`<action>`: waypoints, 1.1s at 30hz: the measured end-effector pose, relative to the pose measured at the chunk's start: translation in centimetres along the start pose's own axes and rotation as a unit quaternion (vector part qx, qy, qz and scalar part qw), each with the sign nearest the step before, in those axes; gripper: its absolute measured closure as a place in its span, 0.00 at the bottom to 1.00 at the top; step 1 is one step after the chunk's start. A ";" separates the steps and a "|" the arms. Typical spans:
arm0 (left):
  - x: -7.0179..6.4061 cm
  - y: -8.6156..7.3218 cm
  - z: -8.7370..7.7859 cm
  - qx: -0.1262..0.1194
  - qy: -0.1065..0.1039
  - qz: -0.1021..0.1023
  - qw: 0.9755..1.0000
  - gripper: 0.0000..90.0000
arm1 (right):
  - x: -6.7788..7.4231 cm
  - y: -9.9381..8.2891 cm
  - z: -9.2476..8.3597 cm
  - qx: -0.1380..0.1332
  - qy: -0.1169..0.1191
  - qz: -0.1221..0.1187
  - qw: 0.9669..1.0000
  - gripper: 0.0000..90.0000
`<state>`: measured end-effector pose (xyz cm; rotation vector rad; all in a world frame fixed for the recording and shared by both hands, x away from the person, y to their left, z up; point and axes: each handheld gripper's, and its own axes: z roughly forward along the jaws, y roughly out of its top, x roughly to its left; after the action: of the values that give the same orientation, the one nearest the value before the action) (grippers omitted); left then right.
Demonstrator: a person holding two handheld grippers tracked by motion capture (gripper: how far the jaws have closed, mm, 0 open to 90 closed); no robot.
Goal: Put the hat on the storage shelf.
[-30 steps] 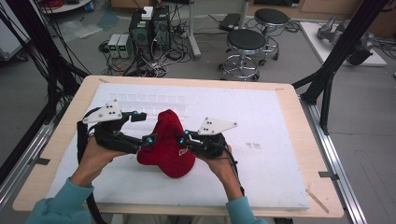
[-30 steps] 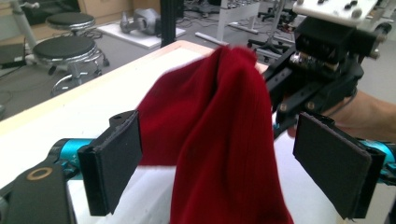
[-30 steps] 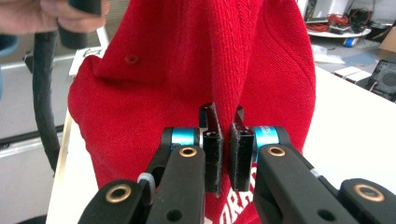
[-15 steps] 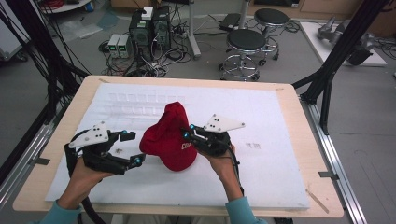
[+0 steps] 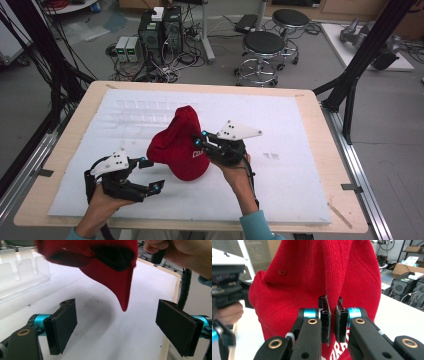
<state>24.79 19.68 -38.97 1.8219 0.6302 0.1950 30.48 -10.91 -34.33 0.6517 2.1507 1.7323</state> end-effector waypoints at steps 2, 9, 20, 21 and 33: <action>-0.2 -0.1 0.6 0.001 -0.005 -0.003 1.000 0.20 | 0.1 0.2 0.0 -0.006 0.001 0.001 1.000 0.96; -0.6 0.1 2.5 0.001 -0.013 0.001 1.000 0.28 | 0.4 0.7 0.1 -0.011 0.000 -0.001 1.000 0.96; -0.6 0.3 3.5 -0.012 -0.014 0.003 1.000 0.48 | 0.7 1.0 0.1 -0.023 0.001 0.001 1.000 0.96; -0.6 0.3 3.5 -0.014 -0.012 0.004 1.000 0.52 | 0.7 1.1 0.1 -0.025 0.000 0.000 1.000 0.96; -0.5 0.4 3.6 -0.022 -0.008 0.013 1.000 0.93 | 1.0 1.2 0.4 -0.036 0.003 0.005 0.999 0.96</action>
<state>26.09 16.34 -39.77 1.7880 0.5857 0.2098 29.97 -9.87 -33.23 0.6405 2.0818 1.8101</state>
